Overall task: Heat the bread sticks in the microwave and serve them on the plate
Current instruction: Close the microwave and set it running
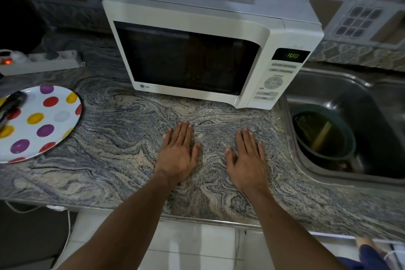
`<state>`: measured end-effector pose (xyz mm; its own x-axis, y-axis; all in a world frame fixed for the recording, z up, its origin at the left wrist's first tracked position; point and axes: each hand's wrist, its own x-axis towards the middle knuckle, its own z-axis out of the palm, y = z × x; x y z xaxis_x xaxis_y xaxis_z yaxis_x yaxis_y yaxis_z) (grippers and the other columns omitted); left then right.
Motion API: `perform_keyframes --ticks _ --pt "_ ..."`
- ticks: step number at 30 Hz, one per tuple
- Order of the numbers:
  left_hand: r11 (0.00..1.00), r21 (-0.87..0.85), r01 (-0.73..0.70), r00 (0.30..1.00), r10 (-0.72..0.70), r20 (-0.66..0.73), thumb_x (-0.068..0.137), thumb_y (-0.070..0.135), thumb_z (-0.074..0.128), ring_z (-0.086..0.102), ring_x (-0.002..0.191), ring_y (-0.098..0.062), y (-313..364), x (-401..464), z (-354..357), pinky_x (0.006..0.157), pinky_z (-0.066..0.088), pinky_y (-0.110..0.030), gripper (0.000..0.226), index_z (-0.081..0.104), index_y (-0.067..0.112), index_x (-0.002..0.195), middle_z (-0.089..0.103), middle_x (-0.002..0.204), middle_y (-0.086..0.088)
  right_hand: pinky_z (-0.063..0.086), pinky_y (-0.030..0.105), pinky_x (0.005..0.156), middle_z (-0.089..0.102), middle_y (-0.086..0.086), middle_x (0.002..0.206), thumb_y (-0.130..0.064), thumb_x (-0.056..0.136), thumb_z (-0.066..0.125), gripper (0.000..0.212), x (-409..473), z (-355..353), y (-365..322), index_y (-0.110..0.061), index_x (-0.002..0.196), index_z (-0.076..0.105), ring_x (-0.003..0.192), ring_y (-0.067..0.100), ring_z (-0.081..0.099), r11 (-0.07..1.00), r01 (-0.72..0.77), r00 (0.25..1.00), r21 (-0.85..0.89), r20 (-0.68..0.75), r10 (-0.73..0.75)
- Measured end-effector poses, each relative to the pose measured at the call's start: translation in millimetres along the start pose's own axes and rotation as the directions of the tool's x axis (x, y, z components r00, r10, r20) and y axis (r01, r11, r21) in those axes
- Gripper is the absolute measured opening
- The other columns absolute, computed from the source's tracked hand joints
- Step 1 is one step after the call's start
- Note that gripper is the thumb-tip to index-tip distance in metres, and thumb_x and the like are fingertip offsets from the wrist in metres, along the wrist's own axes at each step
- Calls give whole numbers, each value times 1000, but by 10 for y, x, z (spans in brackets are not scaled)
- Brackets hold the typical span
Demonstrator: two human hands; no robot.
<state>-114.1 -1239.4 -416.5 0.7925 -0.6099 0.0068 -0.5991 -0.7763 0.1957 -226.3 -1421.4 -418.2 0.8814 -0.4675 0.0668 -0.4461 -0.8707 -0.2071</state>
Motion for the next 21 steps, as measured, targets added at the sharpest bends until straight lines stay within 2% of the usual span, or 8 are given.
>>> perform_keyframes --ticks 21 --pt "1000 14 0 1000 0 1 99 53 -1 -12 149 -15 20 4 -20 123 -5 -39 70 1 13 156 -6 163 -4 6 42 125 12 2 167 -53 102 21 68 -1 2 5 -15 159 22 154 15 2 1000 1 1000 23 -28 0"
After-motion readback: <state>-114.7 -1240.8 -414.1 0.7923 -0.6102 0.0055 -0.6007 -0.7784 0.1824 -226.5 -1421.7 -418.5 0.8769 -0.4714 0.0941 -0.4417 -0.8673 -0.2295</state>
